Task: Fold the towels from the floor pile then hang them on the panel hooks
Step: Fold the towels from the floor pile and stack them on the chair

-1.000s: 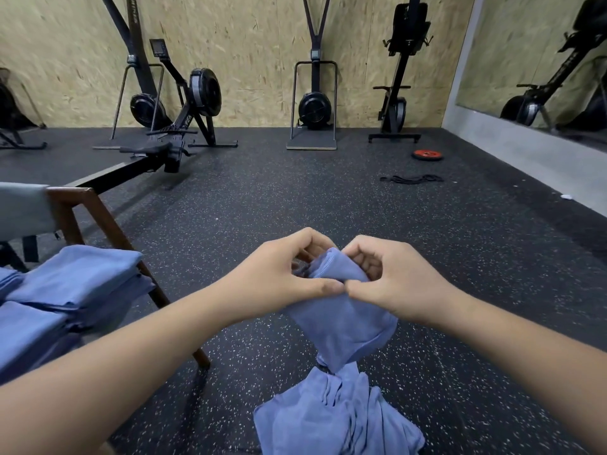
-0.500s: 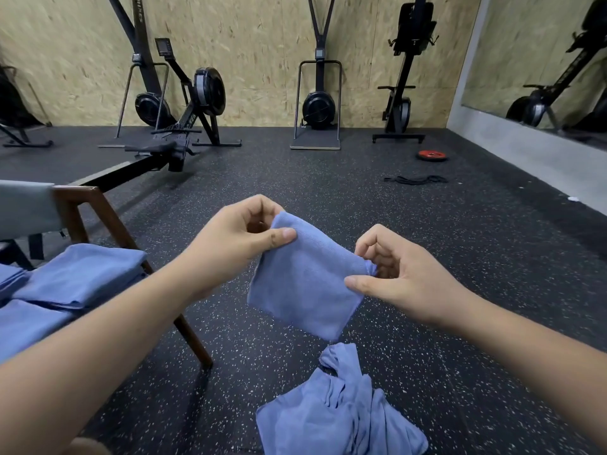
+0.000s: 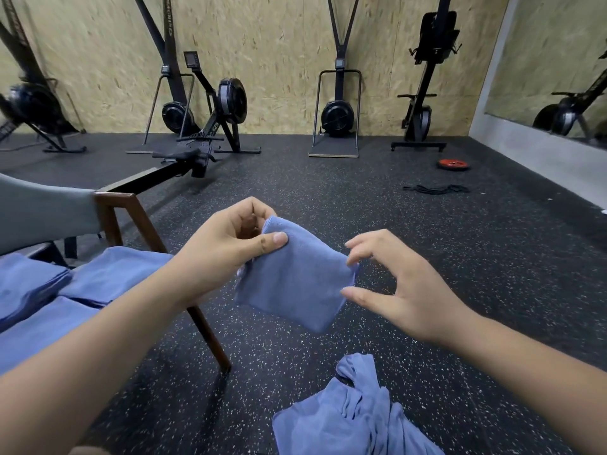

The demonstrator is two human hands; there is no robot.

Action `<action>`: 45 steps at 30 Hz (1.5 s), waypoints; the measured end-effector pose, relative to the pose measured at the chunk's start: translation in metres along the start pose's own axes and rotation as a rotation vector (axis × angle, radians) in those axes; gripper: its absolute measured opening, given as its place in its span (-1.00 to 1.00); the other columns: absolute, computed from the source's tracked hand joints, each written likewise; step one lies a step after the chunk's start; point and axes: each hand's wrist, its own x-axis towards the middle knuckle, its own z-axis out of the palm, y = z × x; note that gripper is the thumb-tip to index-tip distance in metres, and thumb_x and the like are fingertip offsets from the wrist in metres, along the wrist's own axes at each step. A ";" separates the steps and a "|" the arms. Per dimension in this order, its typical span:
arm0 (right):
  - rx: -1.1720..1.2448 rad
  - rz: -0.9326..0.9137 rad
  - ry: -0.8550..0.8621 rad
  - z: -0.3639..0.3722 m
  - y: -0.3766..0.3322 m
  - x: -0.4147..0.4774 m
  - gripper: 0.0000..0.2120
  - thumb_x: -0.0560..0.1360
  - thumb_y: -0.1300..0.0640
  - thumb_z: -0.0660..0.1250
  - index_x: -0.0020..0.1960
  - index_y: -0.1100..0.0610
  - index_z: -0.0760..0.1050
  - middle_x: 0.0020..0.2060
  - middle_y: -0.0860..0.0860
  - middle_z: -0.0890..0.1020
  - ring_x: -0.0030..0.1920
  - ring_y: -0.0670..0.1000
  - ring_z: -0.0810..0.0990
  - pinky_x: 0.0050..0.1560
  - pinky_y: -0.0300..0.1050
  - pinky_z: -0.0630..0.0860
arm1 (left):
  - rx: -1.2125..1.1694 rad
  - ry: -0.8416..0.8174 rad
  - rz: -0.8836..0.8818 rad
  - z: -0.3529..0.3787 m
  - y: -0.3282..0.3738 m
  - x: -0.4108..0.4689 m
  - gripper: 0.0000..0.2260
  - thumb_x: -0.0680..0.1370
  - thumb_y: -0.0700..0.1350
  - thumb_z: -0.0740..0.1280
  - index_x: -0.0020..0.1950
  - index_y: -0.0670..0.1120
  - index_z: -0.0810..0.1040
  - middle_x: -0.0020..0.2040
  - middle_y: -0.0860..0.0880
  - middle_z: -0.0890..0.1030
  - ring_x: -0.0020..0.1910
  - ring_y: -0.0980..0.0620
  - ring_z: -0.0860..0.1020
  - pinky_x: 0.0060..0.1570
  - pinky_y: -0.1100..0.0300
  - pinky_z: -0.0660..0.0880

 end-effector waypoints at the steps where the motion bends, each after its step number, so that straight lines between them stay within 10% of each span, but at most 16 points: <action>1: -0.017 -0.020 -0.012 0.003 0.000 0.002 -0.78 0.53 0.05 0.59 0.08 -0.02 0.58 0.23 -0.13 0.57 0.33 -0.02 0.56 0.35 -0.01 0.46 | -0.009 0.006 -0.001 -0.002 0.001 -0.002 -0.75 0.55 -0.06 0.54 0.08 -0.15 0.56 -0.06 -0.13 0.63 -0.05 -0.07 0.52 -0.01 -0.09 0.36; 7: -0.051 0.022 0.041 0.007 -0.004 0.009 -0.75 0.61 0.00 0.47 -0.19 0.00 0.50 0.00 -0.17 0.64 0.12 -0.05 0.63 0.17 0.04 0.52 | -0.053 0.109 0.028 -0.031 0.016 -0.017 -0.75 0.59 -0.13 0.50 0.12 -0.24 0.53 -0.04 -0.15 0.63 -0.02 -0.04 0.53 -0.03 0.05 0.42; 11: 0.194 0.178 0.130 0.010 -0.037 0.029 -0.73 0.57 -0.19 0.43 0.17 -0.09 0.53 0.17 -0.20 0.63 0.24 -0.14 0.59 0.23 -0.18 0.48 | -0.054 0.103 0.012 -0.051 0.026 -0.031 -0.72 0.56 -0.11 0.54 0.11 -0.22 0.54 -0.04 -0.17 0.61 -0.03 -0.07 0.51 -0.08 0.05 0.41; 16: 0.223 0.210 -0.323 0.031 -0.082 0.078 -0.30 0.40 -0.31 0.58 0.44 -0.38 0.34 0.32 -0.36 0.57 0.34 -0.37 0.48 0.36 -0.18 0.42 | 0.014 0.062 -0.038 -0.064 0.033 -0.056 -0.79 0.59 -0.11 0.53 0.08 -0.16 0.55 -0.04 -0.17 0.62 -0.02 -0.07 0.54 -0.01 -0.07 0.44; 21: 0.253 0.125 -0.566 0.076 -0.100 0.119 -0.82 0.46 0.11 0.59 -0.01 0.04 0.61 -0.14 0.02 0.70 -0.19 -0.12 0.57 -0.14 0.01 0.50 | 0.146 0.107 -0.109 -0.097 0.030 -0.096 -0.79 0.63 -0.15 0.49 0.13 -0.21 0.51 -0.06 -0.13 0.62 -0.05 0.01 0.55 -0.06 0.10 0.47; 27: 0.435 0.120 -0.542 0.113 -0.122 0.161 -0.87 0.47 0.23 0.61 -0.05 0.13 0.68 -0.22 -0.03 0.70 -0.21 -0.14 0.57 -0.20 -0.26 0.45 | 0.472 0.063 -0.243 -0.154 0.022 -0.138 -0.74 0.59 -0.21 0.46 0.22 0.07 0.60 -0.08 0.15 0.60 -0.12 0.15 0.50 -0.06 0.18 0.44; 33: 0.373 -0.024 -0.597 0.167 -0.158 0.199 -0.80 0.43 0.12 0.64 -0.01 0.01 0.68 -0.11 0.02 0.74 -0.12 -0.12 0.61 -0.05 -0.03 0.53 | 0.902 0.039 -0.205 -0.172 0.019 -0.143 -0.73 0.57 0.14 0.51 -0.09 0.04 0.50 -0.29 0.12 0.45 -0.28 0.18 0.40 -0.29 0.24 0.26; 40: 0.711 0.341 -0.649 0.230 -0.123 0.216 -0.45 0.35 -0.02 0.71 0.26 0.05 0.61 0.12 0.05 0.77 0.16 0.07 0.74 0.15 0.03 0.63 | 0.386 0.316 -0.463 -0.224 -0.009 -0.128 -0.74 0.58 0.10 0.53 -0.19 0.02 0.59 -0.31 0.21 0.63 -0.32 0.24 0.57 -0.33 0.34 0.43; 45: 0.942 0.574 -0.444 0.276 -0.103 0.238 -0.71 0.55 0.22 0.53 0.23 0.28 0.64 0.10 0.26 0.75 0.01 0.12 0.70 -0.02 0.00 0.64 | 0.426 0.426 -0.617 -0.276 -0.051 -0.106 -0.56 0.50 0.29 0.53 -0.16 -0.07 0.57 -0.27 0.05 0.54 -0.29 0.06 0.45 -0.24 0.15 0.31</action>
